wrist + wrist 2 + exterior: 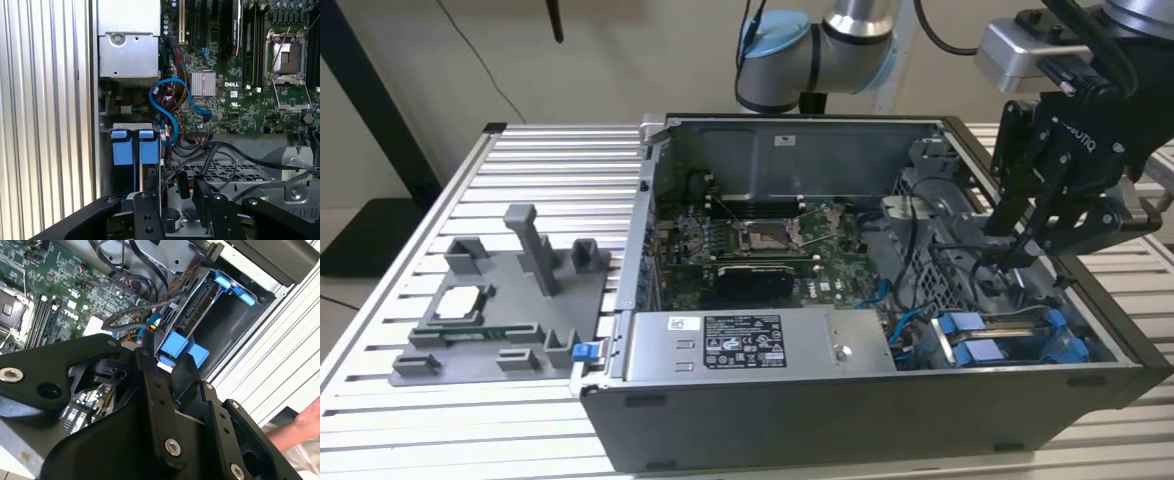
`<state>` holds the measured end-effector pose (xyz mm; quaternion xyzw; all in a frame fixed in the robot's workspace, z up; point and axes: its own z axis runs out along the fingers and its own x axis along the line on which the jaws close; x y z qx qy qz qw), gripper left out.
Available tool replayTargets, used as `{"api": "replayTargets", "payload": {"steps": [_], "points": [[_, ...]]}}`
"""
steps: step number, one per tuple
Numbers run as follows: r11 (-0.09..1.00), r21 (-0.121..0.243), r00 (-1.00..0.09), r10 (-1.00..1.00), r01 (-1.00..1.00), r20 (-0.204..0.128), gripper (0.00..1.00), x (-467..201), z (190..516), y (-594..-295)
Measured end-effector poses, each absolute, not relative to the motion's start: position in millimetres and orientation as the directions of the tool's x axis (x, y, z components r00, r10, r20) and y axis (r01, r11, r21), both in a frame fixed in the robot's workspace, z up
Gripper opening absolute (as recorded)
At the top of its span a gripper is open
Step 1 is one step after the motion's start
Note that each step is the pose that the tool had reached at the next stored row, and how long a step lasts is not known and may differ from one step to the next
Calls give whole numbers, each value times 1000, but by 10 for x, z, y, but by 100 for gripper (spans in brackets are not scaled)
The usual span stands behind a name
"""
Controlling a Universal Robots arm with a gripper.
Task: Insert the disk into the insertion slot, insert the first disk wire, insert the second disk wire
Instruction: 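Insert the first disk wire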
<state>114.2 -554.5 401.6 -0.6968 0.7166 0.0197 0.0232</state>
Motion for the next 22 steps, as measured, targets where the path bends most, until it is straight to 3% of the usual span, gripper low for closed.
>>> {"api": "replayTargets", "payload": {"steps": [22], "points": [[28,-55,-25,-998,-998,-62,100,1060,3907,-5502]]}}
